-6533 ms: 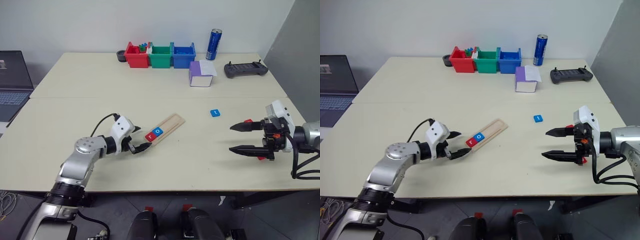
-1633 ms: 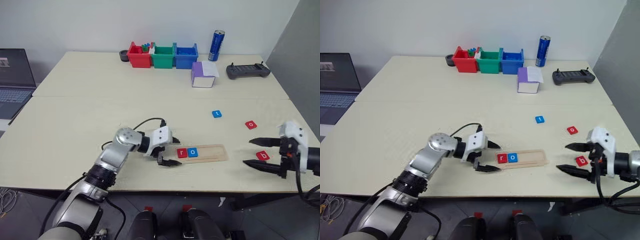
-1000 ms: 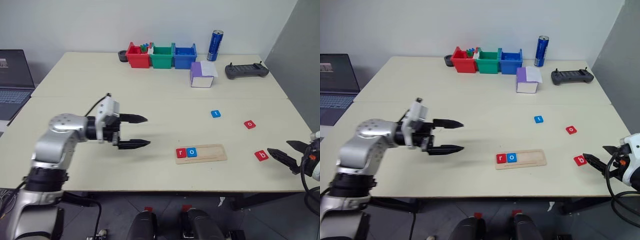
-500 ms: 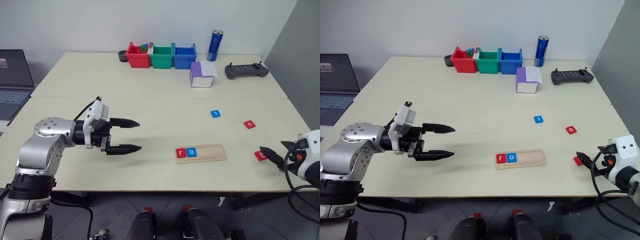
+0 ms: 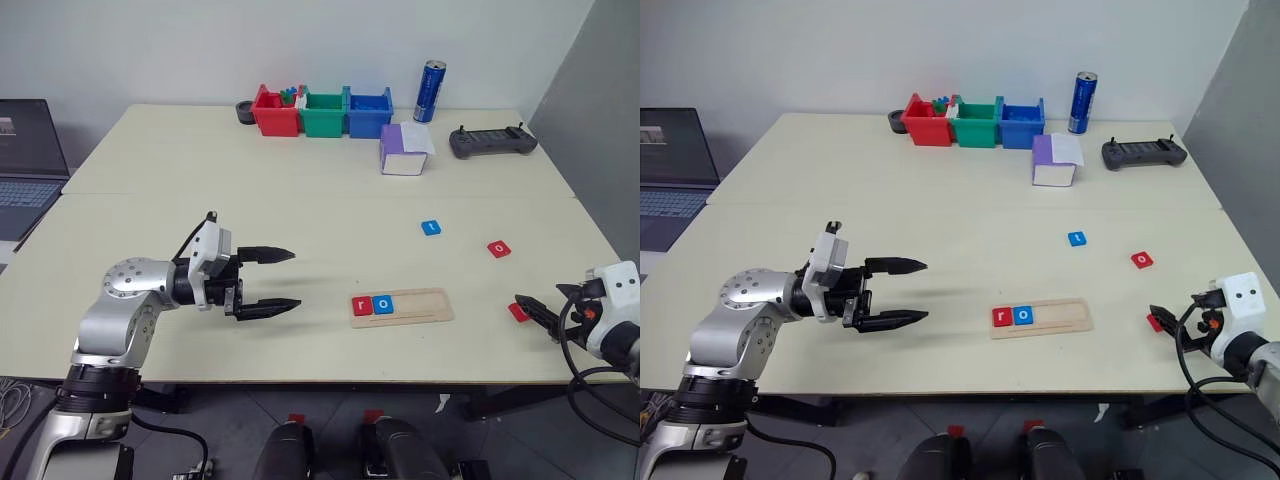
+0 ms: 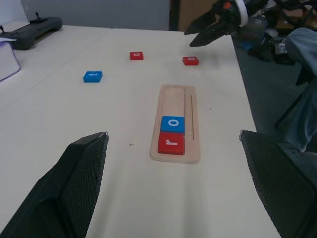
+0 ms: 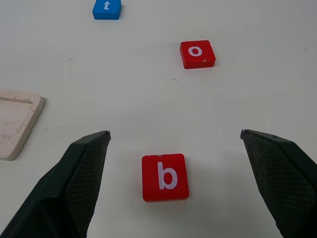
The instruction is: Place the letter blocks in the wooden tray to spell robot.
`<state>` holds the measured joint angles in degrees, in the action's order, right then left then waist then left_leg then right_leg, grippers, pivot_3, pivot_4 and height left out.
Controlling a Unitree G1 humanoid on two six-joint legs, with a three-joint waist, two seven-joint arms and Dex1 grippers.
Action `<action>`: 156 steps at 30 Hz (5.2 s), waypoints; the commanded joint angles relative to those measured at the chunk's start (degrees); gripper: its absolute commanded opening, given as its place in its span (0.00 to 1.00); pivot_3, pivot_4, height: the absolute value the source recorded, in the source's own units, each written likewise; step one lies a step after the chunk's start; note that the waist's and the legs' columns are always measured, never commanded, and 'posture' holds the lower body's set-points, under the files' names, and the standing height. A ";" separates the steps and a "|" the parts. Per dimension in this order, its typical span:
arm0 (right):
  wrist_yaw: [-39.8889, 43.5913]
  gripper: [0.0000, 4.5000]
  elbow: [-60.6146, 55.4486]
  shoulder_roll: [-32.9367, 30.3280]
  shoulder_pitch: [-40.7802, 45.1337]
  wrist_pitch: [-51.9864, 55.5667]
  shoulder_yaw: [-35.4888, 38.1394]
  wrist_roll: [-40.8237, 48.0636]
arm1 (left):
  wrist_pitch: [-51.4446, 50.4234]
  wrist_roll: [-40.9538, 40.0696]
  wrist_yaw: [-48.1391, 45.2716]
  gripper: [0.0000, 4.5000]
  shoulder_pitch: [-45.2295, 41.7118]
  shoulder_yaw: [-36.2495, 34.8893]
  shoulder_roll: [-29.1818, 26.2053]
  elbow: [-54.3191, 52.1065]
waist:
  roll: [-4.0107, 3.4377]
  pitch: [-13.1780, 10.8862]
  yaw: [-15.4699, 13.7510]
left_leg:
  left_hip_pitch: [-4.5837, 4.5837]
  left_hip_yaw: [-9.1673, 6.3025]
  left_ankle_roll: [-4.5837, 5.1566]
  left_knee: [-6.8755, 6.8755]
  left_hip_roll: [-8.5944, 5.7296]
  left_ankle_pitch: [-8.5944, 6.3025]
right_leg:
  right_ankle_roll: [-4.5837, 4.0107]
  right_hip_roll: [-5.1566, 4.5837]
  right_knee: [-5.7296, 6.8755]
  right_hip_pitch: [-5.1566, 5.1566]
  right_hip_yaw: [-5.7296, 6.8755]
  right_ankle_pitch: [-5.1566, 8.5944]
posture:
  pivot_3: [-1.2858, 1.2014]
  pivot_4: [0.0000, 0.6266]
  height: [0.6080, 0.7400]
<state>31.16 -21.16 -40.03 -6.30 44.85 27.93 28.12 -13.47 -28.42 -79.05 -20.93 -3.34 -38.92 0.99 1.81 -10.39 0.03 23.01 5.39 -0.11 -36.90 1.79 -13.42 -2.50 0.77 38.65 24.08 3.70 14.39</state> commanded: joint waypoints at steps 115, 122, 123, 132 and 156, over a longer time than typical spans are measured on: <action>-21.87 0.77 -8.30 18.66 3.42 7.23 -15.55 -9.97 | 9.44 0.15 -8.13 1.00 1.92 -2.14 -3.22 9.39 | 0.23 0.15 0.11 | 0.00 0.02 0.00 0.05 0.07 -0.01 | 0.01 0.00 -0.05 0.03 0.01 0.00 | 0.52 0.24 1.00; -8.70 1.00 -8.03 5.59 5.99 8.57 -10.74 -5.39 | 9.29 0.11 -7.68 1.00 1.75 -2.26 -3.18 9.13 | 0.20 0.13 0.09 | 0.01 0.02 0.01 0.04 0.05 -0.01 | 0.01 0.00 -0.06 0.04 0.01 0.00 | 0.52 0.24 1.00; -4.02 1.00 -5.86 2.00 6.54 5.93 -10.66 -5.02 | 9.15 0.07 -7.60 1.00 1.64 -2.27 -3.21 9.04 | 0.18 0.12 0.09 | 0.02 0.03 0.01 0.04 0.04 -0.01 | 0.01 0.00 -0.06 0.04 0.00 0.00 | 0.52 0.24 1.00; 36.57 1.00 31.61 -17.27 24.16 -29.65 -25.79 -13.48 | 9.49 0.30 -6.76 1.00 1.03 -1.99 -2.60 8.26 | 0.23 0.10 0.29 | -0.01 0.01 0.03 0.07 0.06 -0.02 | 0.01 0.07 -0.16 0.03 0.05 0.00 | 0.52 0.24 1.00; 61.33 1.00 81.33 -10.80 56.71 -63.15 -47.49 -29.22 | 7.54 -1.10 -4.77 1.00 3.90 -2.32 -2.83 1.72 | 0.17 0.04 0.31 | -0.08 0.16 -0.01 -0.05 0.04 0.01 | -0.09 -0.01 0.15 0.04 -0.11 0.04 | 0.52 0.24 1.00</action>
<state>87.62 59.77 -50.95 49.47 -17.08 -20.27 -1.00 -5.80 -28.24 -83.94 -17.40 -4.69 -40.90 4.66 1.98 -10.35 0.34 22.92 5.56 -0.13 -36.94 1.83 -13.41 -2.59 0.76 38.82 24.13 3.59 14.43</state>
